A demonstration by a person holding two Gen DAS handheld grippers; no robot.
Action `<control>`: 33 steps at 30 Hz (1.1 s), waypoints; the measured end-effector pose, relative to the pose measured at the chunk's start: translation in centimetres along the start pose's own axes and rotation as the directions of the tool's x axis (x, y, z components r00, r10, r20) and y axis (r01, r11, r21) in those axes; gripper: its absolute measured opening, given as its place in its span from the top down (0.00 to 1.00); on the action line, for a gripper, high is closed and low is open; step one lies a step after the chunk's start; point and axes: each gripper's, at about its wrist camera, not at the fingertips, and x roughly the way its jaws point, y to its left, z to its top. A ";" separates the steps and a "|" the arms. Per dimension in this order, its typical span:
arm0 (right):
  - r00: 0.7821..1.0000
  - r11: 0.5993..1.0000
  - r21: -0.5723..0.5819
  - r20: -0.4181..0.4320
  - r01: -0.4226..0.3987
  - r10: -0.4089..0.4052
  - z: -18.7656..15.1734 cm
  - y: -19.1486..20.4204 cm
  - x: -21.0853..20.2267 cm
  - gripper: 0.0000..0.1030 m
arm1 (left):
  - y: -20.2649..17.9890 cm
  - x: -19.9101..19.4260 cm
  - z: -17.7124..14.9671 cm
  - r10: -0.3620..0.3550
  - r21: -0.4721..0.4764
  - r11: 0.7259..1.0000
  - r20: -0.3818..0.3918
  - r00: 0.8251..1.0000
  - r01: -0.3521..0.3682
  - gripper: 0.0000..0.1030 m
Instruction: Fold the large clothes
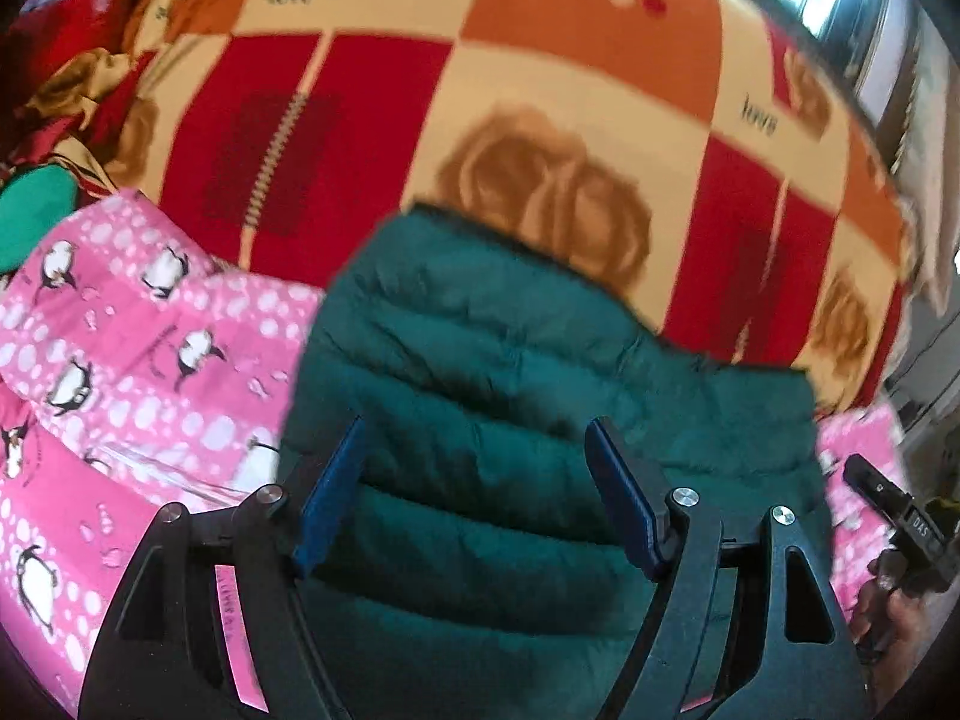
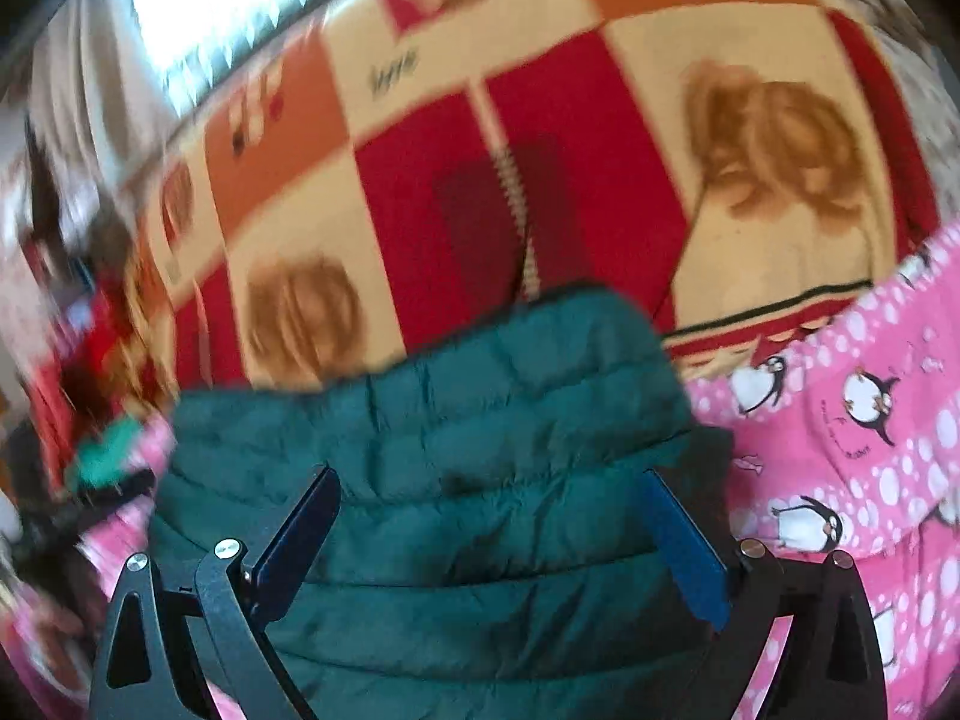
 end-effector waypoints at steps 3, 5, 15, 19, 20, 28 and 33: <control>0.997 0.998 -0.014 -0.050 0.065 -0.065 0.5 -0.5 3.4 0.05 | -0.5 2.5 0.1 0.059 0.034 0.998 -0.013 0.998 -0.059 0.26; 0.994 0.997 0.016 -0.076 0.082 -0.080 0.8 -1.6 5.4 0.04 | -0.6 3.8 0.4 0.090 0.056 0.994 -0.008 0.996 -0.089 0.23; 0.981 0.990 0.036 -0.142 0.138 -0.132 0.8 -2.3 7.6 0.01 | -0.4 5.9 0.8 0.140 0.092 0.986 -0.020 0.990 -0.138 0.17; 0.990 0.993 0.008 -0.076 0.119 -0.118 1.7 -0.5 4.9 0.01 | -1.4 3.7 1.6 0.132 0.102 0.986 0.014 0.991 -0.133 0.17; 0.991 0.994 0.009 -0.069 0.113 -0.112 2.1 -0.1 4.6 0.01 | -1.8 3.4 2.0 0.131 0.111 0.985 0.028 0.991 -0.133 0.17; 0.983 0.986 -0.031 -0.080 0.163 -0.165 4.5 0.9 6.8 0.01 | -2.6 7.0 4.1 0.231 0.108 0.968 -0.046 0.972 -0.225 0.17; 0.966 0.979 -0.018 -0.160 0.204 -0.204 3.9 -1.5 9.5 0.00 | -1.9 8.7 3.8 0.237 0.110 0.967 -0.069 0.969 -0.229 0.13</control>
